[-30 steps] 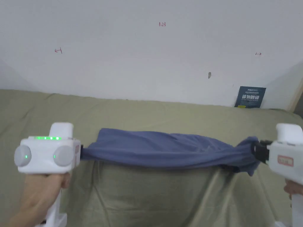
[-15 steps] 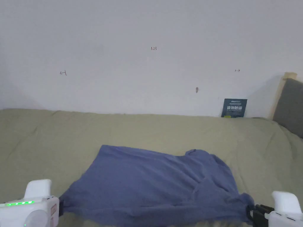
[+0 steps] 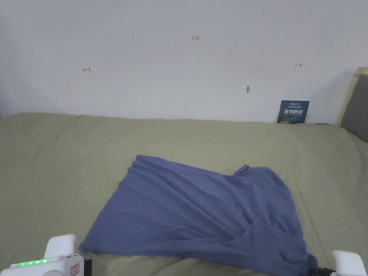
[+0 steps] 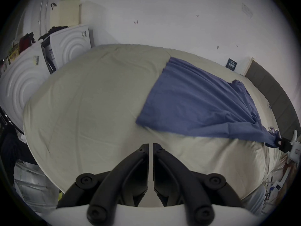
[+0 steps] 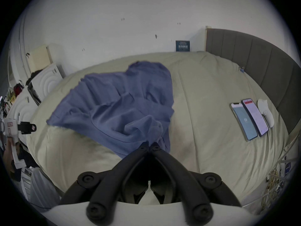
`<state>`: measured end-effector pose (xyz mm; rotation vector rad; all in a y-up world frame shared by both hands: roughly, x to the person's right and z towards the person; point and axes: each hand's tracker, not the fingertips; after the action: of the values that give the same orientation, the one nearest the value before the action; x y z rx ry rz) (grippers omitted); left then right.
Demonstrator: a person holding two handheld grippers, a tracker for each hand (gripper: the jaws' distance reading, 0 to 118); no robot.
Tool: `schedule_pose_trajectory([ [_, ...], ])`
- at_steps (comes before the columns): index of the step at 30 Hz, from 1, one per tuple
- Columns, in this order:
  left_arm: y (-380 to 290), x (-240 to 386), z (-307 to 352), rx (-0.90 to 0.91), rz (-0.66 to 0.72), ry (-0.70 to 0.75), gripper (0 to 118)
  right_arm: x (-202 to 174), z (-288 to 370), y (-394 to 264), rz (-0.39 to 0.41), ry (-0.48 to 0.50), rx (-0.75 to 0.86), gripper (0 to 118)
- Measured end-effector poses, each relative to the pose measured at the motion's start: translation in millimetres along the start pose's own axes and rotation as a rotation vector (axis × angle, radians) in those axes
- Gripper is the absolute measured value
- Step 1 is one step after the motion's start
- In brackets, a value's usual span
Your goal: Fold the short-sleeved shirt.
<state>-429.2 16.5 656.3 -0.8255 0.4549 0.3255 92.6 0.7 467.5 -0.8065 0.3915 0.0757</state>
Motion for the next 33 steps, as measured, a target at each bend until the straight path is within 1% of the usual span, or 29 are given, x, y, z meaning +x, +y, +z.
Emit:
schedule_pose_trajectory([
  [1, -1.0, 0.6, -1.2, -0.006, -0.002, -0.004, 4, -0.2, -3.1, -3.7, 0.001, -0.006, -0.003, 12],
  [2, -2.0, 0.4, -2.1, -0.009, -0.001, -0.007, 4, -0.6, -5.3, -5.7, -0.008, -0.008, -0.006, 40],
  [3, -2.2, 0.2, -3.7, -0.012, 0.004, -0.014, 4, -1.3, -7.0, -7.3, -0.023, -0.007, -0.020, 53],
  [4, -3.2, -0.6, -4.1, -0.015, 0.013, -0.028, 4, -2.0, -7.5, -10.3, -0.040, -0.041, -0.063, 67],
  [5, -3.9, -1.0, -3.9, -0.017, 0.018, -0.041, 4, -1.1, -7.9, -12.9, -0.046, -0.037, -0.084, 81],
  [6, -5.0, -1.4, -3.1, -0.017, 0.016, -0.055, 8, 0.3, -5.2, -15.9, -0.055, -0.023, -0.085, 114],
  [7, -5.8, -0.3, -1.9, -0.016, 0.012, -0.058, 35, -0.6, 2.6, -18.0, -0.094, -0.022, -0.006, 117],
  [8, -6.7, 0.9, -1.2, -0.013, 0.015, -0.059, 74, -3.2, 10.2, -21.7, -0.083, -0.025, -0.030, 117],
  [9, -8.3, 1.6, -0.8, -0.009, 0.017, -0.060, 108, -5.9, 14.6, -22.7, -0.084, -0.028, -0.030, 117],
  [10, -9.9, 2.8, 2.7, 0.005, 0.021, -0.068, 118, -10.0, 20.7, -24.0, -0.083, -0.027, -0.030, 117],
  [11, -8.9, 5.8, 6.8, 0.038, 0.019, -0.090, 118, -13.9, 26.3, -26.3, -0.081, -0.027, -0.023, 117],
  [14, -12.6, 6.8, 15.9, 0.027, 0.000, -0.079, 118, -33.1, 49.2, -28.4, -0.069, -0.023, 0.004, 117],
  [15, -15.5, 6.7, 19.7, 0.028, 0.008, -0.098, 118, -38.3, 53.9, -32.6, -0.065, -0.001, 0.017, 117],
  [16, -18.0, 5.7, 21.0, 0.014, 0.020, -0.132, 118, -45.0, 59.2, -35.6, -0.060, 0.002, 0.006, 116],
  [17, -20.6, 4.9, 22.0, 0.008, 0.030, -0.146, 117, -49.7, 61.9, -39.0, -0.058, 0.005, 0.003, 113],
  [18, -23.7, 3.9, 22.3, 0.001, 0.035, -0.156, 113, -54.3, 64.4, -45.3, -0.057, 0.023, 0.012, 105],
  [19, -26.1, 2.8, 21.5, -0.010, 0.030, -0.161, 92, -59.2, 64.9, -50.0, -0.059, 0.019, 0.017, 80],
  [20, -28.9, 2.3, 22.2, -0.009, 0.029, -0.171, 49, -65.7, 65.7, -53.0, -0.058, 0.014, 0.012, 47],
  [21, -31.4, 3.8, 21.2, -0.013, 0.021, -0.168, 3, -70.1, 64.9, -56.7, -0.044, 0.004, 0.002, 6],
  [22, -35.1, 5.9, 18.6, -0.021, 0.020, -0.142, 2, -76.0, 62.5, -61.5, -0.028, -0.020, 0.002, 0],
  [23, -36.9, 6.9, 17.4, -0.011, 0.019, -0.120, 2, -81.8, 61.8, -67.0, -0.033, -0.034, 0.014, 0],
  [24, -37.6, 5.3, 15.9, -0.024, 0.018, -0.131, 2, -82.5, 61.2, -66.0, -0.034, -0.011, -0.013, 0],
  [25, -38.9, 4.7, 14.4, -0.050, 0.022, -0.154, 2, -85.5, 59.7, -67.7, -0.050, 0.041, -0.040, 0],
  [27, -41.9, 4.6, 12.1, -0.051, 0.016, -0.146, 2, -93.4, 58.0, -70.9, -0.043, 0.017, -0.028, 0],
  [28, -42.3, 4.2, 11.5, -0.053, 0.014, -0.142, 2, -88.1, 58.5, -69.5, -0.031, 0.007, -0.026, 0],
  [30, -42.7, 3.1, 11.8, -0.057, 0.032, -0.151, 2, -90.3, 56.0, -69.6, -0.023, -0.002, -0.029, 0],
  [33, -43.8, 1.4, 9.9, -0.059, 0.038, -0.142, 2, -85.1, 53.6, -68.3, -0.033, 0.014, -0.036, 0],
])
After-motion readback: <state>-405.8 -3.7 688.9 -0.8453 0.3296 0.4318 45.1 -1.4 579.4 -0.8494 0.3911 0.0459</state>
